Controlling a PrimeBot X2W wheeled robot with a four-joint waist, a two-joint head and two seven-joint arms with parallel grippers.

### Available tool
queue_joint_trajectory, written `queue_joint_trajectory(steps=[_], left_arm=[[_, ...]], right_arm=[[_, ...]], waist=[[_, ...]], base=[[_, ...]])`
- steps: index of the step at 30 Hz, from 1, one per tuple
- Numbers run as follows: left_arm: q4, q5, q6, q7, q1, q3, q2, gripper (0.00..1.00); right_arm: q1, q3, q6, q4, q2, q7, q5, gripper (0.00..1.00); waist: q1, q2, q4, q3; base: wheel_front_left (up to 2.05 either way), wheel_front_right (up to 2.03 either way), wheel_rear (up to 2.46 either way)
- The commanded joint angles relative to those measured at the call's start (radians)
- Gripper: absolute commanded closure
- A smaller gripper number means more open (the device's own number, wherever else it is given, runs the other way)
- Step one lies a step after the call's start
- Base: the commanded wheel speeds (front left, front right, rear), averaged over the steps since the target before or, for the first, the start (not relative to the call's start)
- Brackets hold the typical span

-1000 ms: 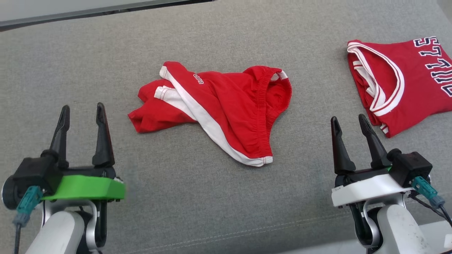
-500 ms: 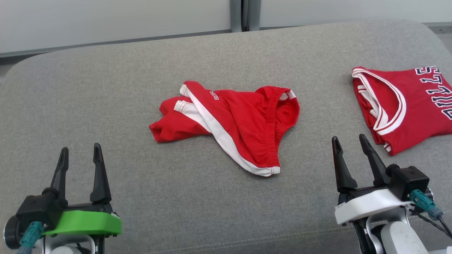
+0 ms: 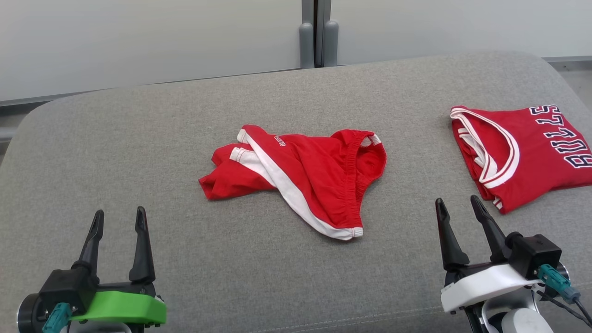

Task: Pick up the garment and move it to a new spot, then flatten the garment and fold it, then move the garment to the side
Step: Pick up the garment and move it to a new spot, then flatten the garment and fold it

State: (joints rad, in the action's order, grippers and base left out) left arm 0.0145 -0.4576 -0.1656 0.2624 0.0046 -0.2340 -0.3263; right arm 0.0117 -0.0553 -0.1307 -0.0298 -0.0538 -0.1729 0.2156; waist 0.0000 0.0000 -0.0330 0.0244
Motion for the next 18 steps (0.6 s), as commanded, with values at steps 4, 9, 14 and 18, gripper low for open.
queue_joint_trajectory(steps=[4, 9, 14, 18], left_arm=[[0.014, 0.017, 0.013, 0.002, 0.0, 0.014, 0.01, 0.0], [0.023, 0.03, 0.024, 0.002, 0.0, 0.026, 0.019, 0.0], [0.034, 0.022, 0.041, 0.002, -0.009, 0.037, 0.034, 0.0], [0.044, 0.034, 0.05, 0.003, -0.029, 0.037, 0.034, 0.0]], right_arm=[[0.011, 0.002, 0.0, 0.011, -0.002, 0.003, -0.01, 0.0], [0.011, 0.003, 0.0, 0.014, -0.001, 0.006, -0.008, 0.0], [0.005, 0.004, 0.0, 0.019, 0.0, 0.007, -0.009, 0.0], [0.0, 0.005, 0.0, 0.024, 0.0, 0.008, -0.009, 0.0]], waist=[[0.0, 0.0, 0.003, -0.001], [0.0, 0.0, 0.005, 0.003], [0.0, 0.0, 0.007, 0.012], [0.0, 0.0, 0.007, 0.025]], base=[[0.0, 0.0, 0.0], [0.0, 0.0, 0.0], [0.0, 0.0, 0.0], [0.0, 0.0, 0.0]])
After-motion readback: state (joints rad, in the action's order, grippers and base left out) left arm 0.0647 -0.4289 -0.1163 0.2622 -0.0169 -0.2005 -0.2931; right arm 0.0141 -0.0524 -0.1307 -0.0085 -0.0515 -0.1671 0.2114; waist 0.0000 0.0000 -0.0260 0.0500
